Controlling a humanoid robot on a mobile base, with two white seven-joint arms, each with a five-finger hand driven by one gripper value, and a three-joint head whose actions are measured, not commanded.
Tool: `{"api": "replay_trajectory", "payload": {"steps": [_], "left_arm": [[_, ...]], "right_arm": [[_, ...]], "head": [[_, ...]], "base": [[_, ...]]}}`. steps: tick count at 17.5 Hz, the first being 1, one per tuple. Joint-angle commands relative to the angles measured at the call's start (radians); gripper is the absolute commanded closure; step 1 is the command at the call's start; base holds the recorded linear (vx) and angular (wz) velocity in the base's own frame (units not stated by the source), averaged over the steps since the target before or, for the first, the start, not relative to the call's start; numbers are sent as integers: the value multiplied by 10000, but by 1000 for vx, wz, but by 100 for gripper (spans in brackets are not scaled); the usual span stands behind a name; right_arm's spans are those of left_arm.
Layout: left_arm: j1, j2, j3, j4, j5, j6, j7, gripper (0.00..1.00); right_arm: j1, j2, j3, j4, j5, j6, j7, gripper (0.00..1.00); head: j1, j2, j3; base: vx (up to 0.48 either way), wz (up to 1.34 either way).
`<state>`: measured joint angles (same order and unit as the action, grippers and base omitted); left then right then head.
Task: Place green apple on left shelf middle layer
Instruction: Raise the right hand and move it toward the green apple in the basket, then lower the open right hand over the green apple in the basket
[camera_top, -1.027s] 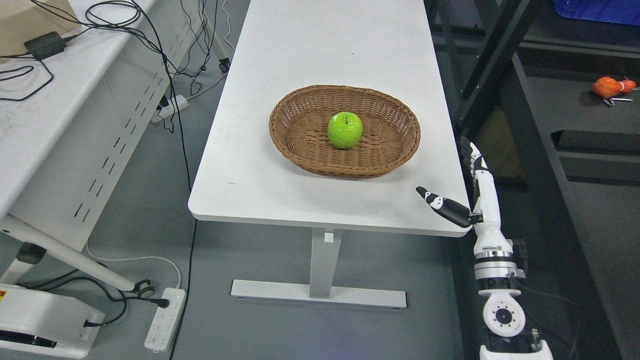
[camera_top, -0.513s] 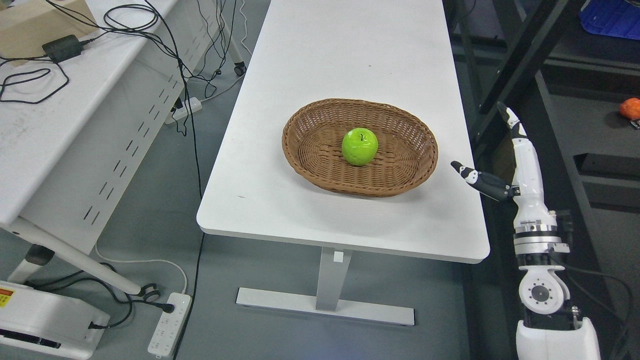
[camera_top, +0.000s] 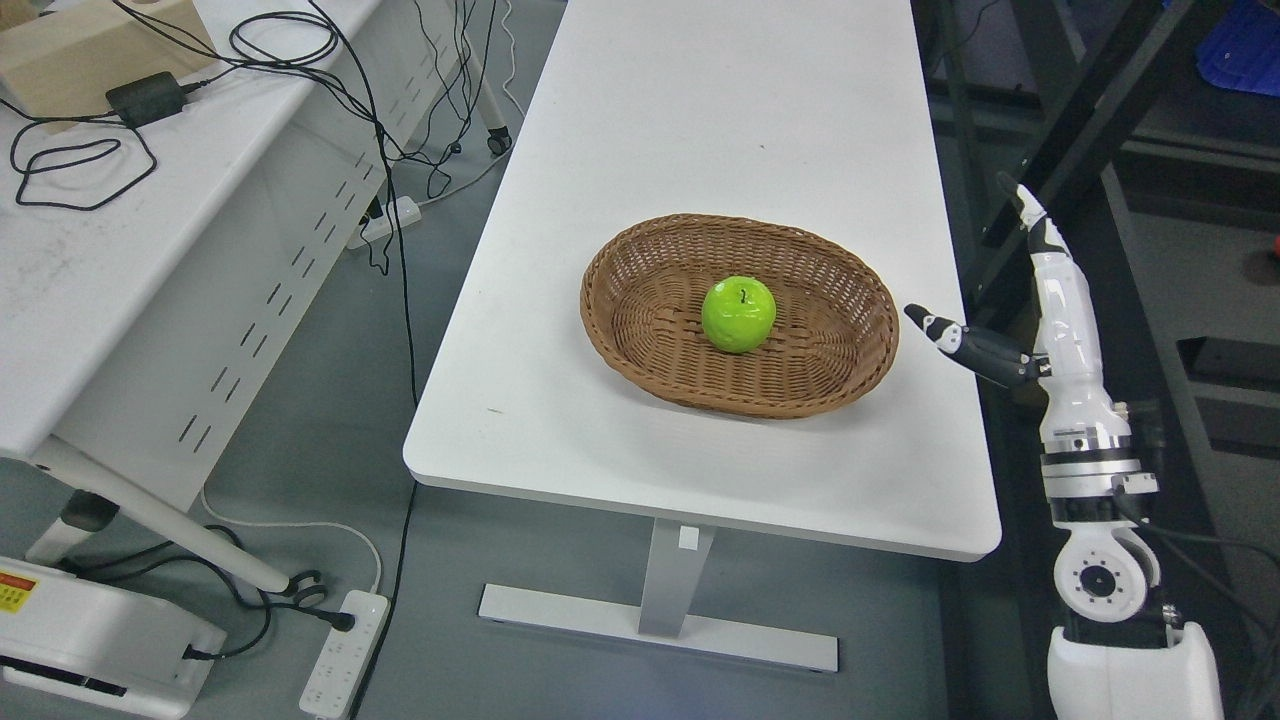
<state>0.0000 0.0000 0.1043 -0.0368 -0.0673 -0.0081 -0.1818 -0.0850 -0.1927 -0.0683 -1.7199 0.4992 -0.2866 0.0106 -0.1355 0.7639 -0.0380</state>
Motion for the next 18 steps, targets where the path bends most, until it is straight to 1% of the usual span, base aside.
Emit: {"api": "replay_trajectory", "payload": {"steps": [1,2,4,7,9,12,15,18], "left_arm": [[-215,175,0,0,13,4,-8,0],[-215,175,0,0,-2,4,-8,0],[-215,175,0,0,-2,4,-8,0],[-215,175,0,0,-2,4,-8,0],[-215,175,0,0,-2,4,-8,0],[-215,175,0,0,-2,4,-8,0],[-215,175,0,0,-2,4,-8,0],[-215,175,0,0,13,5,-8,0]], "right_arm": [[-100,239,1447,18,1230,761,429,0],[-162,483,1860,49,1889,947,522,0],[-269,729,2185,110,2369,964,889,0],[-635,715,2691,782,3364,994,1518,0],[-1157,761,2693,1427,3461,1162,1550,0],[-1970,930,2708,1980,3354,1547,1642,0],[-2340,1190,3227,2899,3383,1547,2071,0],[-2585,1236,3551,3682,3430,1532,2087,0]], "head": [[0,0,0],[0,0,0],[0,0,0],[0,0,0],[0,0,0],[0,0,0],[0,0,0],[0,0,0]], "base": [[29,29],[22,36],[16,24],[0,0],[0,0],[7,13],[0,0],[0,0]]}}
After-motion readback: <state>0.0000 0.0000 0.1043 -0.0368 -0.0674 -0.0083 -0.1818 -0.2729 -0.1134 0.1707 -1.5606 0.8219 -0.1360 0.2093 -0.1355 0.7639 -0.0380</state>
